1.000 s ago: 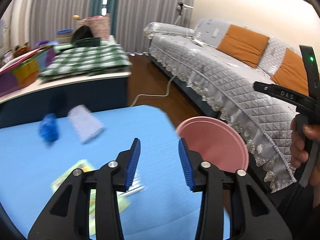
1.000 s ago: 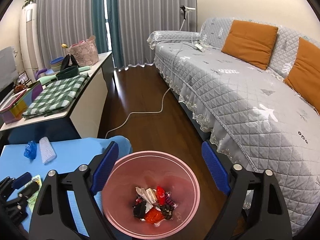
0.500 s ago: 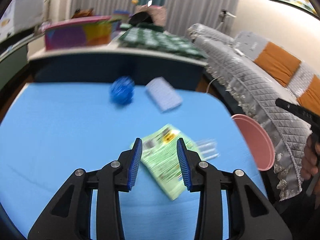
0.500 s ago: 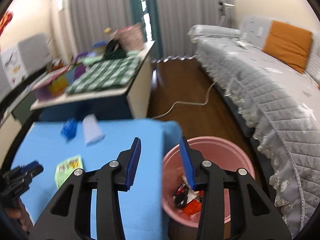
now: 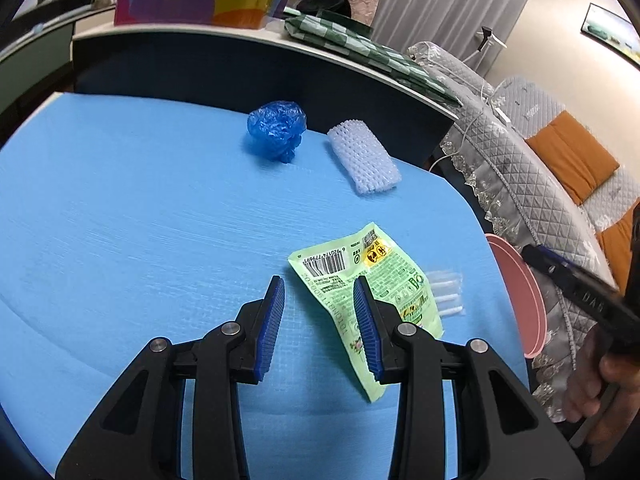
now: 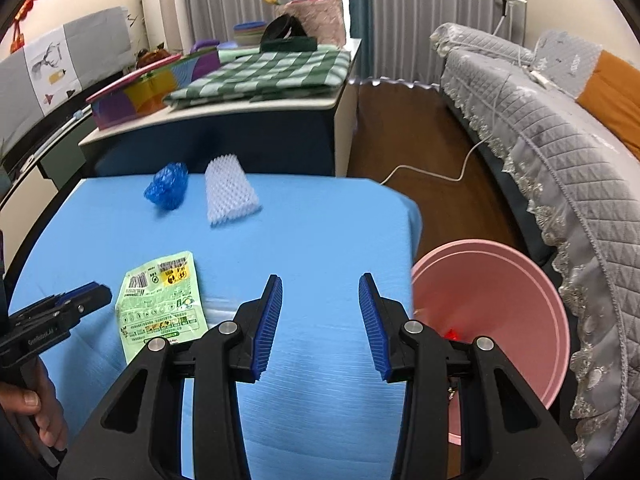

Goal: Collect trash
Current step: 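Move both open tools back over the green printed packet on the bed, then grasp the green printed packet with the left tool while the right tool grasps the clear straw pack, then carry the green packet and straw pack over the pink bin with both tools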

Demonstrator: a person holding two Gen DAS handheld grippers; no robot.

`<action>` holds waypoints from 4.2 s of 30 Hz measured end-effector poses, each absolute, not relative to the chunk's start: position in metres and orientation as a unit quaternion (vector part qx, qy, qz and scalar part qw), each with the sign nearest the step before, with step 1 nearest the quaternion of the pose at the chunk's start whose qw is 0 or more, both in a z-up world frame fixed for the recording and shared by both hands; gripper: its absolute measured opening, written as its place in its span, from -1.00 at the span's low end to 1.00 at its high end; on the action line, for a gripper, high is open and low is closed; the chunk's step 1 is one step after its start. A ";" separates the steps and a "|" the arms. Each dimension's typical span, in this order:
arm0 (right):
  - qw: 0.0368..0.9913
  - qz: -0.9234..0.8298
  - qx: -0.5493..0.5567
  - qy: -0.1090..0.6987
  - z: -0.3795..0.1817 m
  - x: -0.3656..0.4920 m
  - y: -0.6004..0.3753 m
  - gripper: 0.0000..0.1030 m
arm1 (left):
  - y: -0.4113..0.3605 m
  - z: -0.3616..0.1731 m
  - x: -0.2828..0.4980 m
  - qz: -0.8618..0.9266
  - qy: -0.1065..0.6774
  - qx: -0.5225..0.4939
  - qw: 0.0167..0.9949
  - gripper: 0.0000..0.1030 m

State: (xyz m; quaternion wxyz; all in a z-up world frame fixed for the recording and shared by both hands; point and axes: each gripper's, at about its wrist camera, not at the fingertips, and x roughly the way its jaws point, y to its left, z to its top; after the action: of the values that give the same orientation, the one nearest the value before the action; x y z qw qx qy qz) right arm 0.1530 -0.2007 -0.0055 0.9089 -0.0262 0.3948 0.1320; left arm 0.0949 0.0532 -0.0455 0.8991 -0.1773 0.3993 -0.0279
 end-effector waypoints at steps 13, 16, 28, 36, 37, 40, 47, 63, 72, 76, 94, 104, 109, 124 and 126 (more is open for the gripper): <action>0.881 0.195 -0.056 0.427 -0.039 0.176 -0.160 -0.13 | 0.058 -0.067 0.116 -0.044 0.426 -0.231 0.874 -0.31; 0.872 0.205 -0.073 0.438 -0.048 0.178 -0.150 0.00 | 0.058 -0.070 0.119 -0.049 0.430 -0.237 0.870 -0.31; 0.855 0.233 -0.103 0.452 -0.060 0.172 -0.136 0.00 | 0.050 -0.046 0.121 -0.077 0.398 -0.217 0.888 -0.84; 0.855 0.248 -0.134 0.435 -0.053 0.159 -0.125 0.36 | 0.053 0.016 0.091 -0.069 0.328 -0.136 0.932 -0.97; 0.855 0.250 -0.149 0.429 -0.053 0.156 -0.119 0.38 | 0.054 0.023 0.087 -0.062 0.322 -0.118 0.937 -0.97; 0.853 0.257 -0.173 0.421 -0.054 0.151 -0.108 0.49 | 0.062 0.034 0.081 -0.045 0.320 -0.085 0.942 -0.97; 0.848 0.256 -0.185 0.425 -0.058 0.154 -0.097 0.62 | 0.085 0.011 0.085 -0.044 0.377 -0.113 0.918 -0.86; 0.820 0.301 -0.167 0.457 -0.062 0.143 -0.099 0.11 | 0.068 -0.001 0.080 -0.047 0.400 -0.085 0.911 -0.83; 0.828 0.303 -0.159 0.444 -0.051 0.122 -0.107 -0.82 | 0.062 0.001 0.074 -0.040 0.397 -0.077 0.914 -0.84; 0.854 0.279 -0.117 0.422 -0.030 0.118 -0.126 -0.82 | 0.059 0.005 0.069 -0.037 0.388 -0.075 0.918 -0.85; 0.922 0.162 -0.044 0.350 0.019 0.113 -0.196 -0.82 | 0.023 0.016 0.061 -0.051 0.362 -0.053 0.929 -0.85; 0.935 0.129 -0.026 0.329 0.039 0.114 -0.225 -0.82 | 0.006 0.017 0.060 -0.061 0.348 -0.044 0.934 -0.85; 0.943 0.103 -0.022 0.316 0.055 0.116 -0.241 -0.82 | 0.001 0.023 0.057 -0.072 0.334 -0.042 0.939 -0.85; 0.959 0.007 -0.007 0.283 0.108 0.110 -0.335 -0.82 | -0.052 0.045 0.075 -0.120 0.331 -0.039 0.935 -0.85; 0.959 -0.002 -0.003 0.283 0.108 0.111 -0.345 -0.82 | -0.062 0.049 0.081 -0.127 0.329 -0.040 0.935 -0.85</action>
State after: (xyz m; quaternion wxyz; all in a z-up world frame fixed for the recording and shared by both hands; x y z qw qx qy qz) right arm 0.1111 -0.3446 0.1078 0.9592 -0.0030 0.2826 -0.0020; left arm 0.0812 -0.0620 0.0489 0.9347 -0.0397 0.3294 -0.1273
